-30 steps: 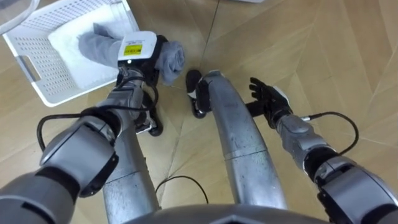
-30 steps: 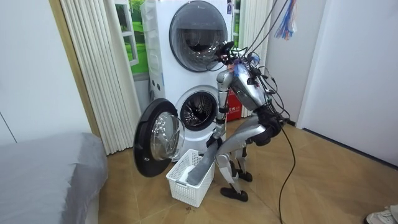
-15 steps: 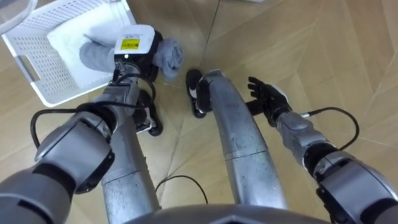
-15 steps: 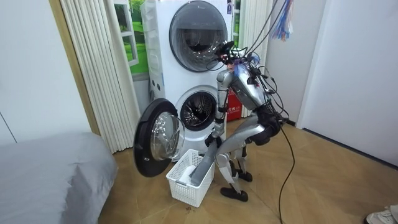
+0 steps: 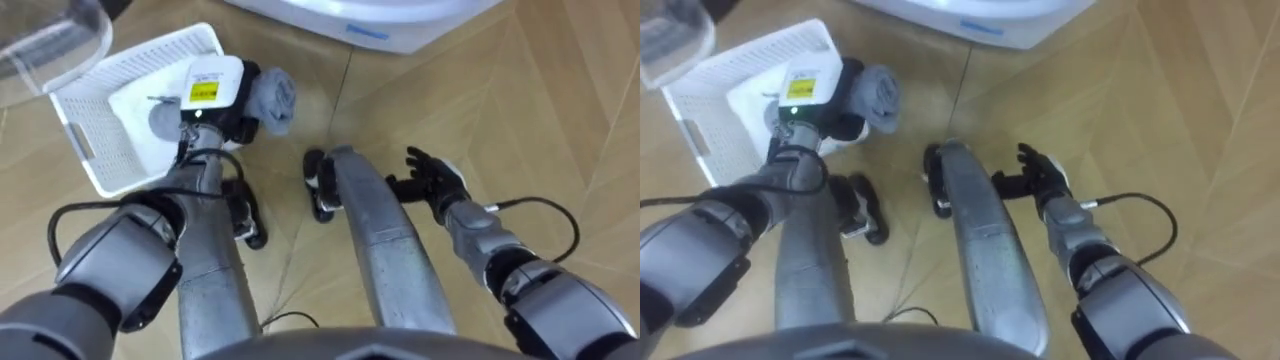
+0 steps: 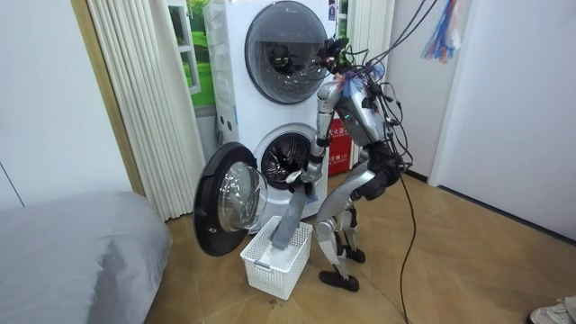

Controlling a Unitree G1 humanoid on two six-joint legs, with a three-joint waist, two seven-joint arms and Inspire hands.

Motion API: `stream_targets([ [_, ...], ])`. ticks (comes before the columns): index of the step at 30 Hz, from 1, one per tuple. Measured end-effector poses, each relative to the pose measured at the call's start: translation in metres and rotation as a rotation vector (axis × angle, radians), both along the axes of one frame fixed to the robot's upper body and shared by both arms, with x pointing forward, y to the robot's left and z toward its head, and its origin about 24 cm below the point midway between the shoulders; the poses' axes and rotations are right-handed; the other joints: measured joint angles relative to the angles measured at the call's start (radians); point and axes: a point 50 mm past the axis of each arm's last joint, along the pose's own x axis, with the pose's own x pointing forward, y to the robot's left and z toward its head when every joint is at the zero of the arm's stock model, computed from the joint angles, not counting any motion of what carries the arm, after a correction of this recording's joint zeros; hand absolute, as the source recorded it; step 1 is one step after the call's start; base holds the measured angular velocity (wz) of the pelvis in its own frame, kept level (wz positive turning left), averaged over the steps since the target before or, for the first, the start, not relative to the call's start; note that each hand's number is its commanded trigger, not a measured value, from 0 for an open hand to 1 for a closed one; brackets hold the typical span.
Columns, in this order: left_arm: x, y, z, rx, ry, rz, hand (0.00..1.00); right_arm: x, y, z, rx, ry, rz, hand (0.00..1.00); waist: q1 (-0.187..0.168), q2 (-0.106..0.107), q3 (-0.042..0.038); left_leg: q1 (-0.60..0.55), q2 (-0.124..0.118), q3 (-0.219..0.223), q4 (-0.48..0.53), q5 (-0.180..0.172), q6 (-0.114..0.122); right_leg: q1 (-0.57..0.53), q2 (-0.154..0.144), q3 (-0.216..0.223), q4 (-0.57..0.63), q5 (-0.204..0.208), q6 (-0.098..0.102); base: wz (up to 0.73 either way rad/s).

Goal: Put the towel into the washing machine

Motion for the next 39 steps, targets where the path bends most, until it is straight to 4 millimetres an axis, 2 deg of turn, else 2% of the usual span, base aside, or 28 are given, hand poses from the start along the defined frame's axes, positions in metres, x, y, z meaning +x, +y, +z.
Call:
stream_targets([
  [4,0.004,-0.005,0.011,-0.051,-0.114,0.006,1.00,0.010,0.003,0.009,-0.007,-0.059,-0.012,0.00,0.022,0.000,-0.0009,0.113,-0.027,-0.001,-0.103,0.029,-0.004,0.111,-0.017,-0.004,-0.080,0.002,0.002,0.16],
  [9,0.009,-0.019,0.027,-0.184,-0.223,0.012,1.00,0.028,0.019,0.025,-0.006,-0.165,0.025,0.00,0.061,0.003,-0.0029,0.216,-0.032,0.000,-0.175,0.044,-0.003,0.219,-0.018,-0.009,-0.160,0.006,0.008,0.07],
  [12,0.003,-0.040,0.033,-0.322,-0.262,-0.005,1.00,0.033,0.026,0.033,-0.025,-0.214,0.062,0.00,0.076,0.003,-0.0112,0.274,-0.049,0.002,-0.232,0.061,0.001,0.280,-0.033,-0.019,-0.204,0.008,0.015,0.18],
  [15,-0.004,-0.056,0.033,-0.423,-0.240,-0.019,1.00,0.040,0.032,0.041,-0.029,-0.266,0.083,0.00,0.097,0.002,-0.0181,0.293,-0.052,0.003,-0.245,0.062,0.002,0.298,-0.036,-0.018,-0.216,0.010,0.019,0.01],
  [16,-0.005,-0.064,0.034,-0.474,-0.216,-0.028,1.00,0.044,0.036,0.047,-0.026,-0.296,0.097,0.00,0.108,0.000,-0.0190,0.301,-0.055,0.002,-0.251,0.062,0.002,0.305,-0.037,-0.018,-0.220,0.011,0.019,0.00],
  [18,-0.008,-0.076,0.033,-0.566,-0.149,-0.042,1.00,0.047,0.044,0.052,-0.020,-0.322,0.122,0.00,0.119,-0.001,-0.0258,0.316,-0.060,-0.006,-0.261,0.067,0.003,0.324,-0.041,-0.024,-0.229,0.012,0.021,0.09],
  [19,-0.009,-0.077,0.032,-0.582,-0.129,-0.044,1.00,0.047,0.047,0.052,-0.015,-0.323,0.125,0.00,0.120,-0.003,-0.0271,0.321,-0.062,-0.007,-0.264,0.068,0.003,0.330,-0.043,-0.027,-0.231,0.012,0.021,0.12],
  [20,-0.012,-0.079,0.029,-0.624,-0.086,-0.039,1.00,0.046,0.052,0.051,0.000,-0.320,0.131,0.00,0.120,-0.008,-0.0346,0.326,-0.063,-0.008,-0.266,0.070,0.003,0.337,-0.044,-0.028,-0.234,0.011,0.021,0.09],
  [23,-0.016,-0.083,0.020,-0.724,0.048,-0.036,1.00,0.044,0.054,0.049,0.020,-0.306,0.155,0.00,0.118,-0.009,-0.0377,0.340,-0.064,-0.021,-0.275,0.077,0.006,0.363,-0.044,-0.041,-0.257,0.018,0.025,0.10],
  [24,-0.018,-0.082,0.016,-0.762,0.100,-0.036,1.00,0.040,0.054,0.046,0.026,-0.293,0.160,0.00,0.119,-0.013,-0.0455,0.341,-0.065,-0.019,-0.287,0.085,0.010,0.365,-0.045,-0.042,-0.269,0.025,0.027,0.09],
  [25,-0.018,-0.083,0.015,-0.786,0.124,-0.036,1.00,0.039,0.054,0.045,0.029,-0.287,0.162,0.00,0.120,-0.014,-0.0471,0.341,-0.065,-0.019,-0.290,0.089,0.011,0.366,-0.046,-0.042,-0.275,0.029,0.028,0.00],
  [29,-0.022,-0.086,0.010,-0.999,0.275,-0.039,1.00,0.035,0.053,0.041,0.040,-0.266,0.184,0.00,0.127,-0.013,-0.0479,0.341,-0.065,-0.018,-0.317,0.109,0.023,0.372,-0.052,-0.047,-0.306,0.054,0.038,0.03],
  [34,-0.023,-0.088,0.008,-1.133,0.420,-0.111,1.00,0.024,0.050,0.032,0.043,-0.231,0.194,0.00,0.150,-0.012,-0.0487,0.341,-0.067,-0.019,-0.331,0.117,0.032,0.379,-0.054,-0.049,-0.329,0.072,0.045,0.01],
  [39,-0.026,-0.091,0.006,-1.336,0.539,-0.161,1.00,0.020,0.051,0.027,0.053,-0.211,0.226,0.00,0.146,-0.011,-0.0496,0.340,-0.068,-0.017,-0.338,0.121,0.036,0.380,-0.054,-0.048,-0.341,0.082,0.050,0.00],
])
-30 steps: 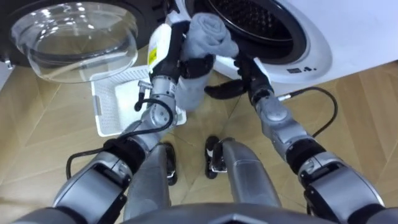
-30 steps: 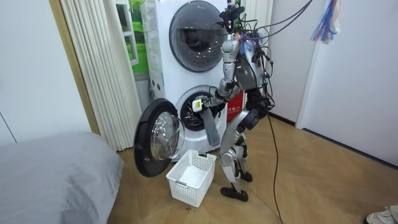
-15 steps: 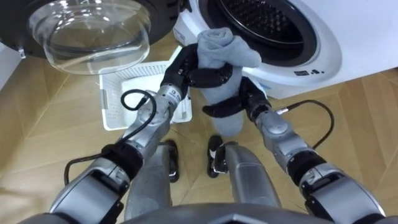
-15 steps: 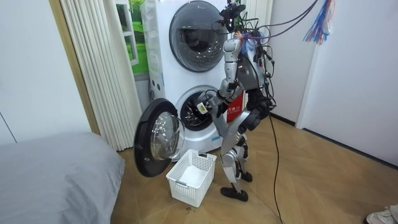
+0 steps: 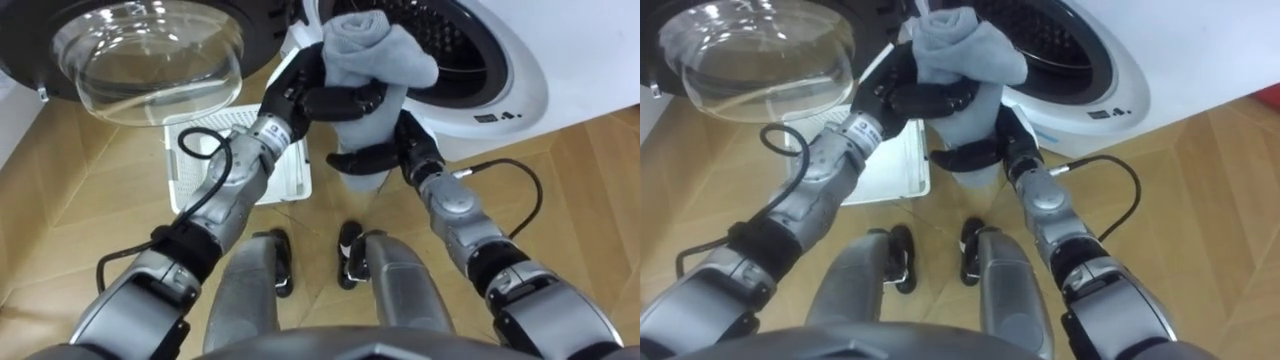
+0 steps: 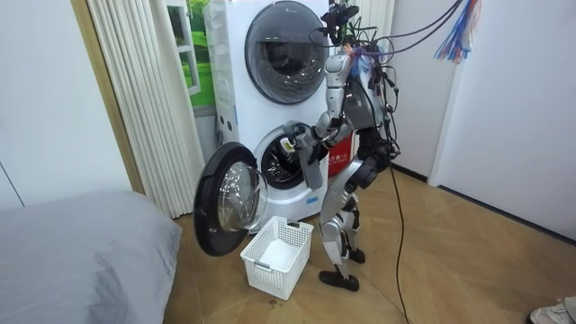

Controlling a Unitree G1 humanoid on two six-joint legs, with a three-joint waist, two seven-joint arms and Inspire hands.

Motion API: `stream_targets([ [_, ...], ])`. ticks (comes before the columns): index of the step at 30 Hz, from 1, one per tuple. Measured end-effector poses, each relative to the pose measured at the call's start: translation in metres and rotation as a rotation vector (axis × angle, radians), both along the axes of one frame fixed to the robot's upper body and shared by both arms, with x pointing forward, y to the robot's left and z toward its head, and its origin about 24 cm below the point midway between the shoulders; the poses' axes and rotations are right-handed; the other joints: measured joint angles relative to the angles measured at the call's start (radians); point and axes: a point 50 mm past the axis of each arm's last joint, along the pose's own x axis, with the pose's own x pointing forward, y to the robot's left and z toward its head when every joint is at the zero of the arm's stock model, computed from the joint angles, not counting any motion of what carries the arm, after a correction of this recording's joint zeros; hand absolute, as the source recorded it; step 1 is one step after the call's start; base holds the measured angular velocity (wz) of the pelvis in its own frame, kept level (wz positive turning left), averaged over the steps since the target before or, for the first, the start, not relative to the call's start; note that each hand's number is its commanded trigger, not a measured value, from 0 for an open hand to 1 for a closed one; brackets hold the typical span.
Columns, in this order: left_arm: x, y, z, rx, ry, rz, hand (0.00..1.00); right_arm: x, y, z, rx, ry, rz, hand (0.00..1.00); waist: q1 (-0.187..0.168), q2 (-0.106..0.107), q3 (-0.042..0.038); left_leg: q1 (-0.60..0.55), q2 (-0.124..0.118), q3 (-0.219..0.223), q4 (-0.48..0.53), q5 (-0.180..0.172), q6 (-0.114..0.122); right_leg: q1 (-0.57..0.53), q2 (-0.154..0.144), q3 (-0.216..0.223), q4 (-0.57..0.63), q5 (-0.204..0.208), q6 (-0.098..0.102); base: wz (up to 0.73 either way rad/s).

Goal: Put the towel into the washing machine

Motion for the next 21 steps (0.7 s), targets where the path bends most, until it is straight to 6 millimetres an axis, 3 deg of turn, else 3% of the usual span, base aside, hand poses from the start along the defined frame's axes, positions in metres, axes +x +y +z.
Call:
stream_targets([
  [5,0.0023,0.0058,-0.0001,-0.166,0.070,0.019,1.00,0.0000,-0.0019,-0.0007,0.005,0.005,-0.017,1.00,0.002,0.000,0.0001,0.010,0.004,-0.002,-0.003,0.000,0.000,0.016,0.005,-0.003,-0.015,0.002,0.000,0.00],
  [16,0.0019,0.0051,-0.0035,-0.179,0.118,0.004,1.00,-0.0023,-0.0045,-0.0091,-0.001,0.072,-0.030,1.00,0.004,0.000,0.0004,0.009,0.003,-0.003,-0.007,0.000,-0.001,0.015,0.003,-0.006,-0.015,0.002,0.000,0.00],
  [17,0.0021,0.0055,-0.0039,-0.179,0.124,0.005,0.31,-0.0025,-0.0045,-0.0095,-0.001,0.076,-0.030,1.00,0.003,-0.001,0.0006,0.010,0.002,-0.003,-0.011,0.001,-0.002,0.015,0.002,-0.007,-0.016,0.002,0.000,0.03],
  [18,0.0022,0.0057,-0.0040,-0.179,0.126,0.006,0.00,-0.0026,-0.0046,-0.0096,-0.001,0.078,-0.031,1.00,0.003,-0.001,0.0007,0.010,0.002,-0.003,-0.013,0.002,-0.003,0.015,0.001,-0.008,-0.017,0.002,0.000,0.05],
  [21,0.0030,0.0069,-0.0036,-0.186,0.128,0.014,0.00,-0.0025,-0.0043,-0.0097,0.000,0.080,-0.032,1.00,0.003,-0.001,0.0008,0.010,0.002,-0.004,-0.013,0.002,-0.003,0.015,0.002,-0.010,-0.018,0.001,-0.001,0.01],
])
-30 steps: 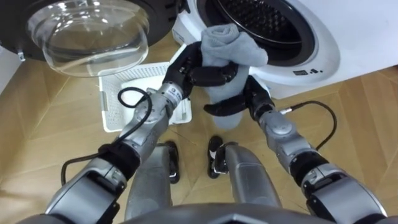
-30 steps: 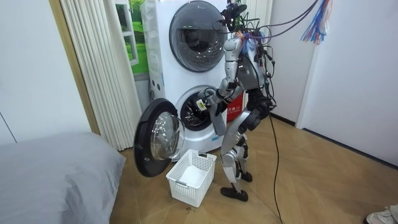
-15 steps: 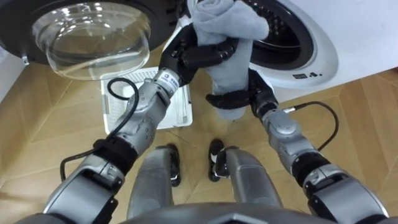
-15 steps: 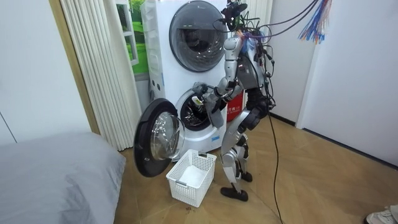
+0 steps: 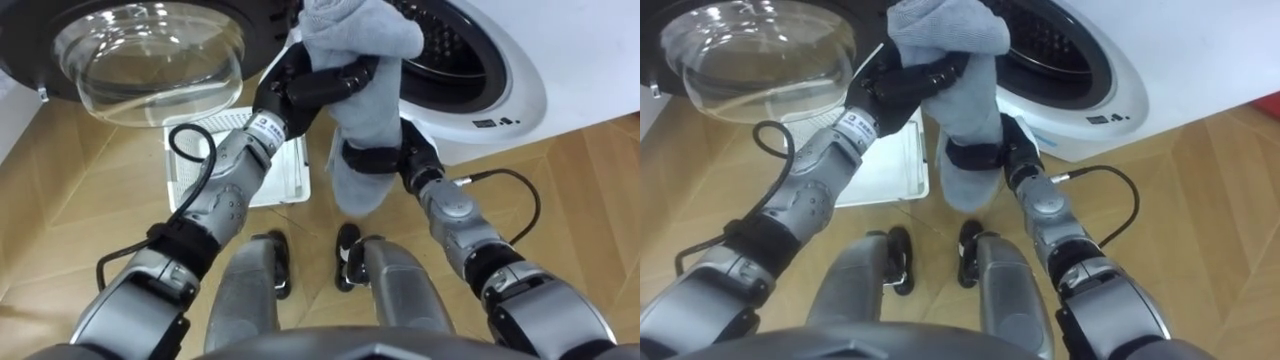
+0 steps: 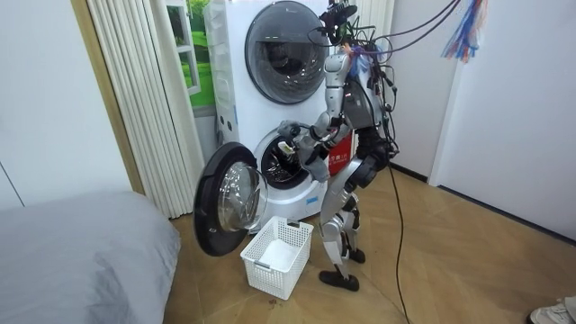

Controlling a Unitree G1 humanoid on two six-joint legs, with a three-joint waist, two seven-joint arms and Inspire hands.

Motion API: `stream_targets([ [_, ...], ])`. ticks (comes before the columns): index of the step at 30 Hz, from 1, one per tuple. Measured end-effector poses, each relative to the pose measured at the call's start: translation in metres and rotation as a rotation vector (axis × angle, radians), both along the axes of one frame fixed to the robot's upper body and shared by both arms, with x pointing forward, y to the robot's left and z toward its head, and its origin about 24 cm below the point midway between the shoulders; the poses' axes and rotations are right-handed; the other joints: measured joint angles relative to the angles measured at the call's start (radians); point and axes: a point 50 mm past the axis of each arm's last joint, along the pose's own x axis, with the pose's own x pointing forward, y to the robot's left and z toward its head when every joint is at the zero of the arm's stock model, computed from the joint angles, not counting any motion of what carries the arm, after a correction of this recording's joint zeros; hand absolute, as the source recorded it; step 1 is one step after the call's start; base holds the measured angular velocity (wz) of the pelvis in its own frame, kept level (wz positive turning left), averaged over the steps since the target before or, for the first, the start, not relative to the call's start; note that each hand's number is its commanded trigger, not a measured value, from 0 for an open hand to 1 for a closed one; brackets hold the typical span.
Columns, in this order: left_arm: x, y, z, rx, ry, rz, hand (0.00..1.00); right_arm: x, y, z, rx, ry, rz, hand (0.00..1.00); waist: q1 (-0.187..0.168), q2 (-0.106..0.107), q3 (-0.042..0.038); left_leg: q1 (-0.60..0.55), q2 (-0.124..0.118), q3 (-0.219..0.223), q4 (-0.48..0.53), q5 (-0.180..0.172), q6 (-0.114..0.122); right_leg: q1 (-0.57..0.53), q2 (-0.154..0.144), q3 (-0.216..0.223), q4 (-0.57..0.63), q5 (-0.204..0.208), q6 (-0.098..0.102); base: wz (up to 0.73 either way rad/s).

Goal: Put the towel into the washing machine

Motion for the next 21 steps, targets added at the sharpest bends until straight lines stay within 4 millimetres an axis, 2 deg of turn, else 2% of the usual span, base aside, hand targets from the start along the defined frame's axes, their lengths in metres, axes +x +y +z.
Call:
stream_targets([
  [5,0.001,0.001,0.001,-0.038,0.011,0.018,0.00,-0.001,0.000,-0.002,0.009,0.022,-0.014,1.00,0.000,-0.003,0.0020,0.002,0.000,0.000,-0.002,0.000,0.000,0.004,0.000,0.000,-0.005,0.000,0.000,0.00],
  [9,0.000,0.003,-0.002,-0.024,0.017,0.031,0.00,-0.005,-0.006,-0.008,0.048,0.078,-0.087,1.00,0.017,-0.002,0.0039,0.006,-0.004,0.001,-0.018,0.005,0.001,0.006,-0.004,-0.004,-0.017,0.001,0.001,0.02],
  [10,-0.003,0.003,-0.005,0.016,0.018,0.031,0.00,-0.007,-0.010,-0.011,0.049,0.110,-0.111,1.00,0.026,0.001,0.0058,0.008,-0.010,0.000,-0.027,0.009,0.002,0.007,-0.008,-0.004,-0.018,0.001,0.002,0.09],
  [13,-0.009,0.007,-0.014,0.170,0.009,0.038,0.00,-0.015,-0.021,-0.020,0.039,0.195,-0.143,1.00,0.063,0.010,0.0179,0.015,-0.022,0.002,-0.060,0.021,0.003,0.005,-0.017,-0.004,-0.033,0.003,0.005,0.05],
  [15,-0.017,0.016,-0.025,0.322,0.011,0.058,0.00,-0.024,-0.029,-0.029,0.028,0.274,-0.156,1.00,0.096,0.014,0.0216,0.015,-0.033,0.001,-0.083,0.030,0.002,-0.004,-0.026,-0.004,-0.035,0.002,0.006,0.08],
  [18,-0.030,0.033,-0.040,0.483,0.030,0.087,0.00,-0.027,-0.042,-0.031,0.037,0.324,-0.194,1.00,0.115,0.021,0.0242,0.006,-0.046,-0.010,-0.098,0.042,0.001,-0.015,-0.036,-0.015,-0.044,0.000,0.007,0.14],
  [21,-0.035,0.044,-0.050,0.554,0.061,0.119,0.00,-0.028,-0.060,-0.031,0.083,0.347,-0.294,1.00,0.137,0.025,0.0268,0.004,-0.054,-0.013,-0.113,0.050,0.005,-0.015,-0.043,-0.024,-0.046,0.000,0.009,0.15],
])
